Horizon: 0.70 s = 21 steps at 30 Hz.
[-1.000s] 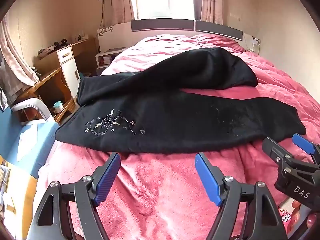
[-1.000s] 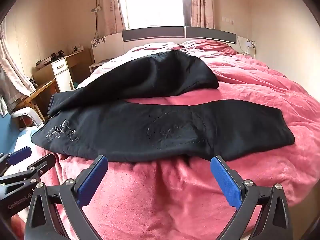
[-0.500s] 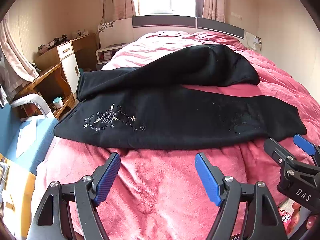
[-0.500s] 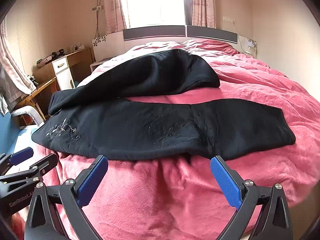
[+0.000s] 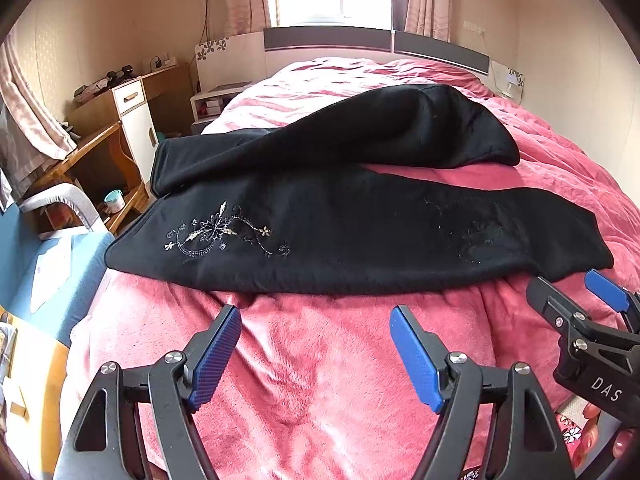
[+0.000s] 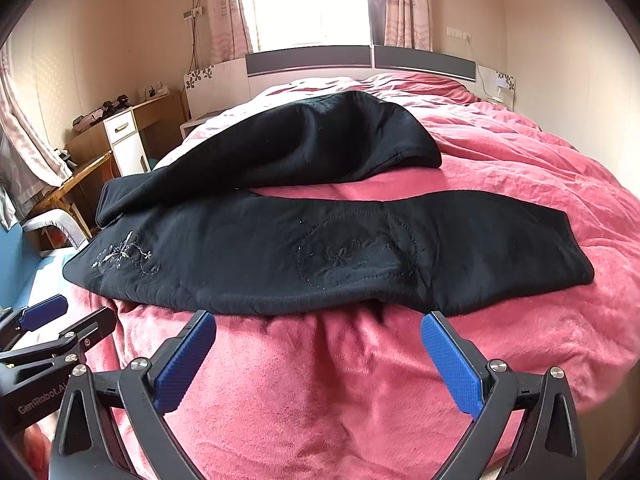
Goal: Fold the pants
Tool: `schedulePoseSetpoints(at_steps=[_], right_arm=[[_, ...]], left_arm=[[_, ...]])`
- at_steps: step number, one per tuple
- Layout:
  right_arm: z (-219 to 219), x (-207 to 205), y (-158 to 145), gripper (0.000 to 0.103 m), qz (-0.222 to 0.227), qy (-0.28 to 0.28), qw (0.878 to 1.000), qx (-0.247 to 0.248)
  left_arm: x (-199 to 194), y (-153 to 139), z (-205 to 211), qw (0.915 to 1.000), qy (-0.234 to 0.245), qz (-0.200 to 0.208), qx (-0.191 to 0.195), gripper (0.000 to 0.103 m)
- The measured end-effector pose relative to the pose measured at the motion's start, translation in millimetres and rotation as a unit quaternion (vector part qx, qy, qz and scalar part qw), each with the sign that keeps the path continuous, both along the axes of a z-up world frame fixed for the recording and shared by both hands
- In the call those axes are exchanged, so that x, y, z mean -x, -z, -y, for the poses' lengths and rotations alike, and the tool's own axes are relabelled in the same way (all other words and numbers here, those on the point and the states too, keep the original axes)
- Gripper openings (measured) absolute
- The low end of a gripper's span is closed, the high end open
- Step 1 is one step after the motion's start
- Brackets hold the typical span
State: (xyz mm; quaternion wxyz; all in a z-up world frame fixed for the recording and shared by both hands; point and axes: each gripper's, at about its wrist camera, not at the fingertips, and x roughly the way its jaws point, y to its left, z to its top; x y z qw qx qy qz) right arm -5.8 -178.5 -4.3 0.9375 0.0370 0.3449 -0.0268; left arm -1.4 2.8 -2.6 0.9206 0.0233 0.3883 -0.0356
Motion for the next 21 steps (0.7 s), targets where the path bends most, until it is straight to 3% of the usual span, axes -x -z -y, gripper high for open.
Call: schedulePoseSetpoints(at_steps=[21], right_arm=[[-1.7,-1.1,2.0,0.103,-0.007,-0.003,1.0,0.001]], left_arm=[[-1.0,3.2,-1.3,1.0,0.002,-0.009,0.002,0.079]])
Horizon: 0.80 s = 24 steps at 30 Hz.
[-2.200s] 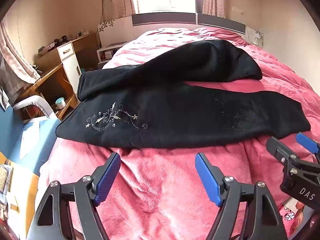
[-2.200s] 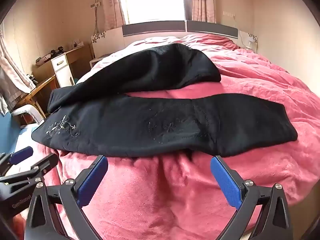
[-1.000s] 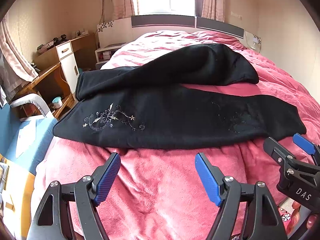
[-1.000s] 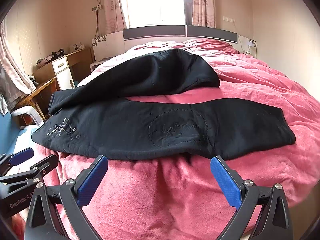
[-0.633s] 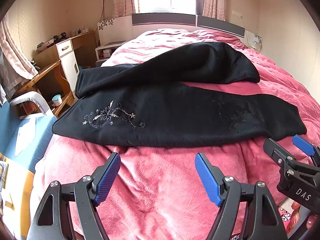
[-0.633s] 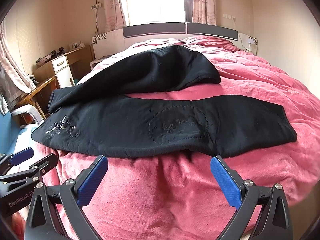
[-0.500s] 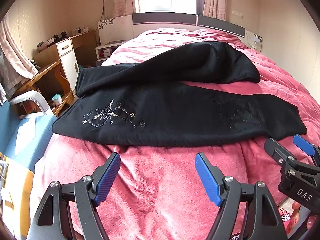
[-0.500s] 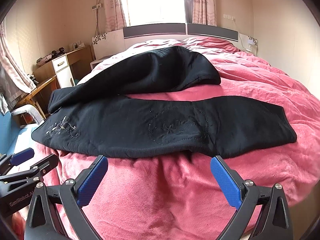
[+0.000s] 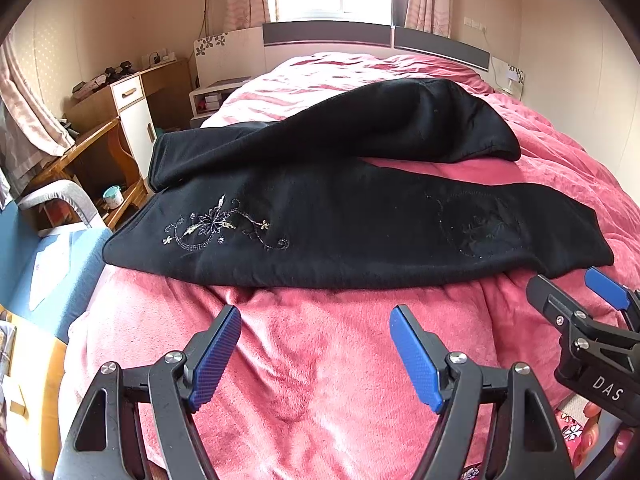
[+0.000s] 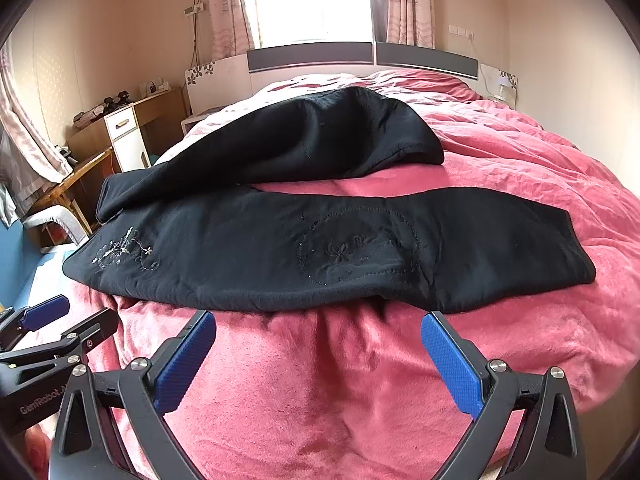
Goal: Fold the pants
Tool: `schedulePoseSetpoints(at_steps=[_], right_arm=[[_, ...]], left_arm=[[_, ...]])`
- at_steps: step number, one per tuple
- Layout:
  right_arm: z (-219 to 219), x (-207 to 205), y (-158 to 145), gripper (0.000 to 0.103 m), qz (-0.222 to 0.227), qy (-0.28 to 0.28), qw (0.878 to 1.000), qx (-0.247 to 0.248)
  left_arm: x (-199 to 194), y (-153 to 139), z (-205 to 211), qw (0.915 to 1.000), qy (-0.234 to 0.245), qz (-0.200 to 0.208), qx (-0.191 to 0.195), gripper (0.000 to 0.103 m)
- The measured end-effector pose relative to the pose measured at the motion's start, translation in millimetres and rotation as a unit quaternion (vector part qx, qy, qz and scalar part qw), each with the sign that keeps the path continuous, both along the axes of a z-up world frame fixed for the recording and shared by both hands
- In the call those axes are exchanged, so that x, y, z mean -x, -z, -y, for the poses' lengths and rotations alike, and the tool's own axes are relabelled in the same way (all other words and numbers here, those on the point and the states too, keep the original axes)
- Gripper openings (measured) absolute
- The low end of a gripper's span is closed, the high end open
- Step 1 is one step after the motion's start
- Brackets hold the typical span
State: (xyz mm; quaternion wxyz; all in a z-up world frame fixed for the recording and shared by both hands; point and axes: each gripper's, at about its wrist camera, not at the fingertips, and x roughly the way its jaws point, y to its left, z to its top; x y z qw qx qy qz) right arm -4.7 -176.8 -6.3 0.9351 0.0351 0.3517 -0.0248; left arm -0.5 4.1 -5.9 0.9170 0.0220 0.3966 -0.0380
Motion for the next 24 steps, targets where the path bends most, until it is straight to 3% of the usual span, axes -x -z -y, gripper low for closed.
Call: schedulePoseSetpoints(at_steps=[18,24], right_arm=[[7.6,-5.2,6.6,0.103,-0.019,0.013,1.0,0.004],[13.8,-6.8,7.9,0.103,-0.022,0.023,0.999,0.013]], left_arm=[[-6.7,7.4,-4.0,0.9998,0.0,-0.021,0.008,0.079],[-17.1,13.8,-22.1,0.9985,-0.016,-0.037,0.036,0.079]])
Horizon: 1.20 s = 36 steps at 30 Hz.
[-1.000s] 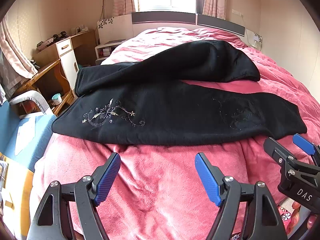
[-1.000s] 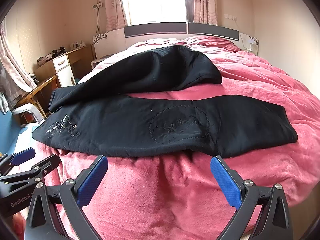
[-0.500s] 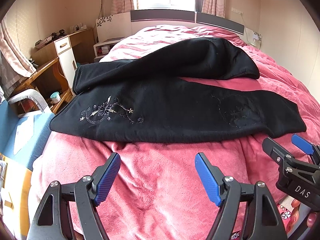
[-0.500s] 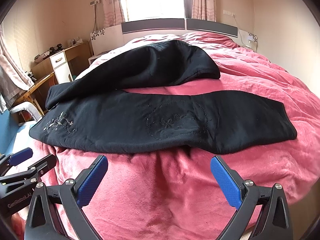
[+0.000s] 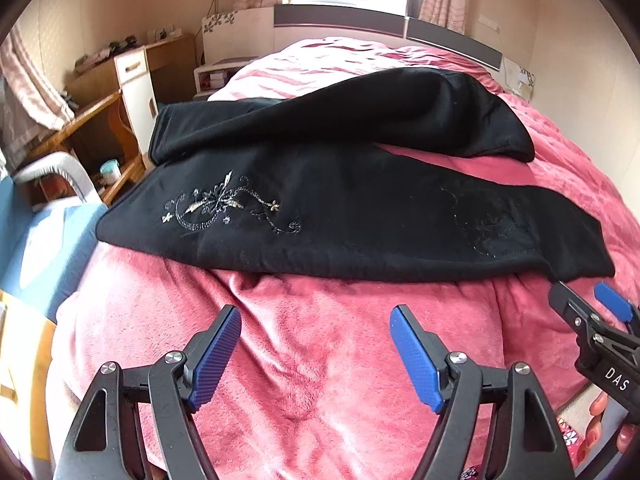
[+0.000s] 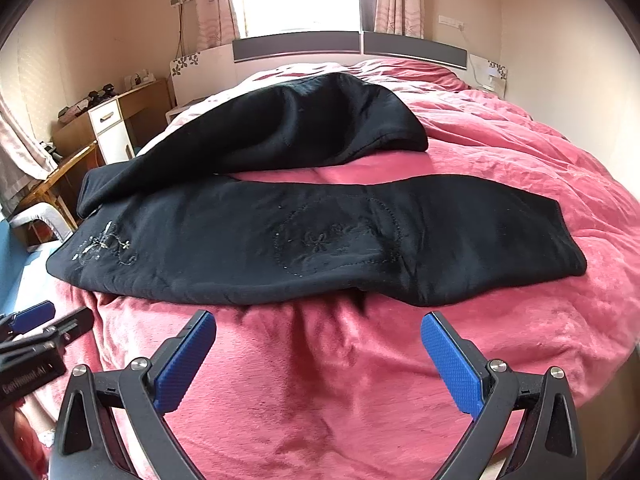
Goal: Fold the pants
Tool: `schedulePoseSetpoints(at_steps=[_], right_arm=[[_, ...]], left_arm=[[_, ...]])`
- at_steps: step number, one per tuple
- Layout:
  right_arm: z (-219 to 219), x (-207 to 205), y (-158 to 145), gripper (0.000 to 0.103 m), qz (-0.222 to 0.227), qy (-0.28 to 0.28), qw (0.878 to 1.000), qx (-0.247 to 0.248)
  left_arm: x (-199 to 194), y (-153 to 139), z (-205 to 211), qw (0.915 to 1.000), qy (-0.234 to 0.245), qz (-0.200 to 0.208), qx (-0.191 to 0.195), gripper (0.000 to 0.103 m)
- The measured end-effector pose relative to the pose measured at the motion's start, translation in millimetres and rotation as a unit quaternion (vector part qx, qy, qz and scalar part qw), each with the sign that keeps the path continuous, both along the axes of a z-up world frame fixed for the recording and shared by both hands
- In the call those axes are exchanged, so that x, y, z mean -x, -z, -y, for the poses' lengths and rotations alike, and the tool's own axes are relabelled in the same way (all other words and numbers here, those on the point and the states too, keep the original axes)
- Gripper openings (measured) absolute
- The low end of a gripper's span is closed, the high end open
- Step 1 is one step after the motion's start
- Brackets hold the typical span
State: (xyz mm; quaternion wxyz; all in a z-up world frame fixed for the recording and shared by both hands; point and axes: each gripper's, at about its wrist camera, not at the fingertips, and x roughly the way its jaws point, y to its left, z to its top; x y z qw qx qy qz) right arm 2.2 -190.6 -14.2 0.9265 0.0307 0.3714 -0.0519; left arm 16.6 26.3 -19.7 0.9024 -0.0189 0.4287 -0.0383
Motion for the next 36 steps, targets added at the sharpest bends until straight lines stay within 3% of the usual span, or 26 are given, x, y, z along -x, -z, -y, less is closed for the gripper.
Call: schedulePoseSetpoints(at_steps=[6,9,13,15,17,19,24,29,33,36], right_arm=[[13.0,-5.2,3.9,0.103,-0.005,0.012,1.0,0.025],[29.0,-9.7,6.1,0.103,-0.012,0.022,1.0,0.015],[67.1,-15.7,11.4,0.103,-0.021,0.042,0.997,-0.059],[94.2,-17.9,16.9,0.103,-0.026,0.064,0.991,-0.115],[121.2,-17.1,22.9,0.103,-0.02,0.092,0.982,-0.164],[147.1,-14.4,28.2,0.101,-0.013,0.126,0.971,-0.201],[200.5,-7.8,45.6,0.091,0.004,0.186,0.94,-0.285],[237.1,-6.2,60.9,0.072,0.02,0.218,0.91,-0.351],[257.2,-5.8,73.4,0.071,0.045,0.225,0.881,-0.414],[261.9,-8.1,81.4,0.07,0.048,0.226,0.868,-0.438]], left_arm=[[-8.9,10.9,-31.3,0.9955,-0.005,0.007,0.095,0.079],[-15.4,17.7,-45.1,0.9921,-0.005,0.002,0.125,0.079],[-24.7,27.0,-63.5,0.9901,-0.023,-0.012,0.138,0.078],[-29.6,31.9,-80.1,0.9846,-0.038,-0.02,0.169,0.075],[-33.7,37.6,-100.1,0.9758,-0.066,-0.019,0.208,0.064],[-39.1,42.4,-116.3,0.9707,-0.097,-0.024,0.218,0.059],[-50.5,53.4,-149.6,0.9614,-0.14,-0.02,0.236,0.059],[-66.9,56.2,-160.5,0.9632,-0.141,-0.005,0.229,0.059],[-77.8,59.5,-175.8,0.9556,-0.168,0.013,0.242,0.059],[-85.7,64.7,-187.7,0.9481,-0.186,0.017,0.257,0.059]])
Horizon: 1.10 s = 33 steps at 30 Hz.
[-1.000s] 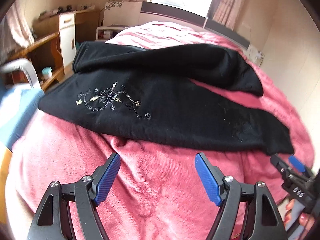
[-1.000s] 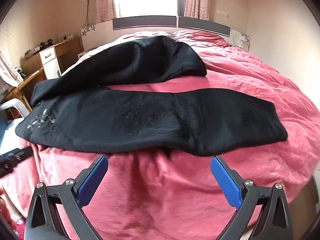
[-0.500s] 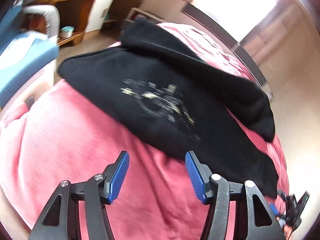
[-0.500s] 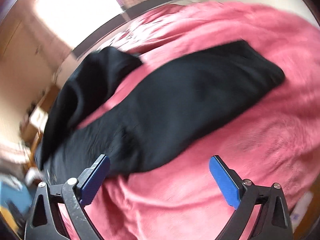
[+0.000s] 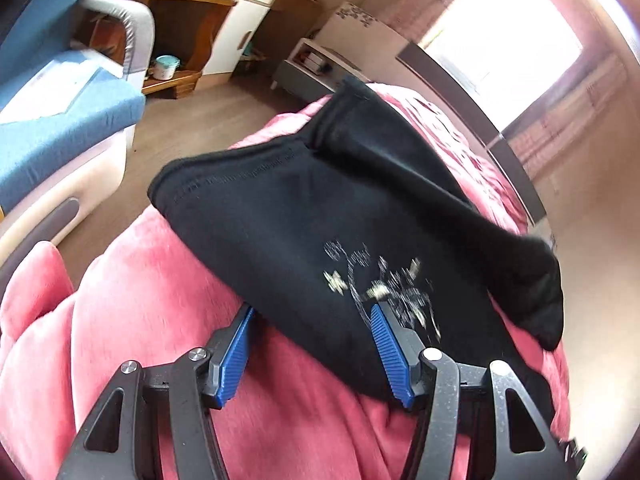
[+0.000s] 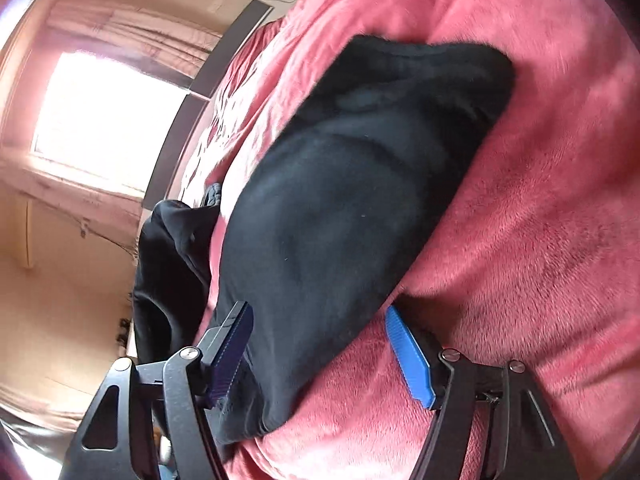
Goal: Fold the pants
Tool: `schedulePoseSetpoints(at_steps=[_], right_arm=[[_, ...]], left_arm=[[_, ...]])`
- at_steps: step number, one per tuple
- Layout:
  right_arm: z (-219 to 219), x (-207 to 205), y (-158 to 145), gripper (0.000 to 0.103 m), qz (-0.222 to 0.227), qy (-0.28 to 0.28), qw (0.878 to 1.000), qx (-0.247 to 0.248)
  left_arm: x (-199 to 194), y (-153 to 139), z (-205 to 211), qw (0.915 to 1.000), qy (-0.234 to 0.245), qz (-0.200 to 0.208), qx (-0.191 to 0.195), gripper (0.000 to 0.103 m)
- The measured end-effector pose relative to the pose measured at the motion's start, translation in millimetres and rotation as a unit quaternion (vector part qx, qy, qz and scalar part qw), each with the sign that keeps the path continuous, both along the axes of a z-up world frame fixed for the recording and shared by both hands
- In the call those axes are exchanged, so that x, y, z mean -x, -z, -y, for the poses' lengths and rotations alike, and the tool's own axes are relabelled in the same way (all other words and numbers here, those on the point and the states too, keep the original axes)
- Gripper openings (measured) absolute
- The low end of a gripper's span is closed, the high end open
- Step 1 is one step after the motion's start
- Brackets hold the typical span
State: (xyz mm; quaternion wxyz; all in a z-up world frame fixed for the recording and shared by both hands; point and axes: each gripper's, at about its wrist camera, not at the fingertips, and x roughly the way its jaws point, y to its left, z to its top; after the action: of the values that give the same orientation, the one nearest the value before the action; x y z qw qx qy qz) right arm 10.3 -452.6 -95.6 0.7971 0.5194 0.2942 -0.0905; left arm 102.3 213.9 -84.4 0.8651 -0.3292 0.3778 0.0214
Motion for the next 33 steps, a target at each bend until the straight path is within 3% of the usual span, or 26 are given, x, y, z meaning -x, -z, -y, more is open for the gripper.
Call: schedulePoseSetpoints(at_steps=[3,4,6,7,8,10,13,19,23,28,33], right_arm=[[0.2,-7.4,2.0,0.068,0.004,-0.006,1.0,0.005],[-0.8,-8.8,1.2,0.063,0.004,-0.008,1.0,0.012],[-2.7,-14.7,0.8,0.042,-0.004,-0.012,1.0,0.026],[-2.2,-17.2,2.7,0.023,-0.009,-0.015,1.0,0.025],[-2.0,-19.3,4.9,0.016,-0.011,-0.016,1.0,0.019],[-1.5,-19.2,6.8,0.012,-0.002,-0.012,1.0,0.01],[-2.1,-20.3,-3.6,0.009,-0.002,-0.018,0.999,0.038],[-11.3,-15.9,-62.0,0.008,0.032,-0.039,0.991,0.123],[-21.5,-10.6,-92.2,0.008,0.037,-0.059,0.983,0.173],[-23.0,4.2,-95.8,0.008,0.007,-0.086,0.979,0.187],[-26.5,23.6,-62.3,0.008,-0.049,-0.118,0.979,0.162]], left_arm=[[-7.3,6.2,-8.3,0.9999,-0.016,0.002,-0.001,0.059],[-9.7,7.8,-9.9,0.9998,-0.021,0.0,-0.004,0.058],[-14.6,9.2,-11.5,0.9996,-0.027,-0.001,-0.006,0.053],[-15.9,9.5,-11.6,0.9993,-0.034,-0.008,-0.012,0.042],[-16.9,9.6,-12.1,0.9991,-0.038,-0.014,-0.016,0.028],[-17.8,8.0,-14.1,0.999,-0.036,-0.019,-0.02,0.018],[-7.3,-7.7,-16.9,0.9993,-0.031,0.009,-0.021,0.008],[22.6,-57.3,-21.8,0.9949,0.008,0.098,-0.02,0.007],[49.7,-80.9,-22.7,0.9913,0.012,0.129,-0.026,0.007],[87.5,-84.2,-35.8,0.9916,-0.001,0.127,-0.028,0.007],[106.4,-61.8,-57.7,0.9953,-0.018,0.087,-0.037,0.007]])
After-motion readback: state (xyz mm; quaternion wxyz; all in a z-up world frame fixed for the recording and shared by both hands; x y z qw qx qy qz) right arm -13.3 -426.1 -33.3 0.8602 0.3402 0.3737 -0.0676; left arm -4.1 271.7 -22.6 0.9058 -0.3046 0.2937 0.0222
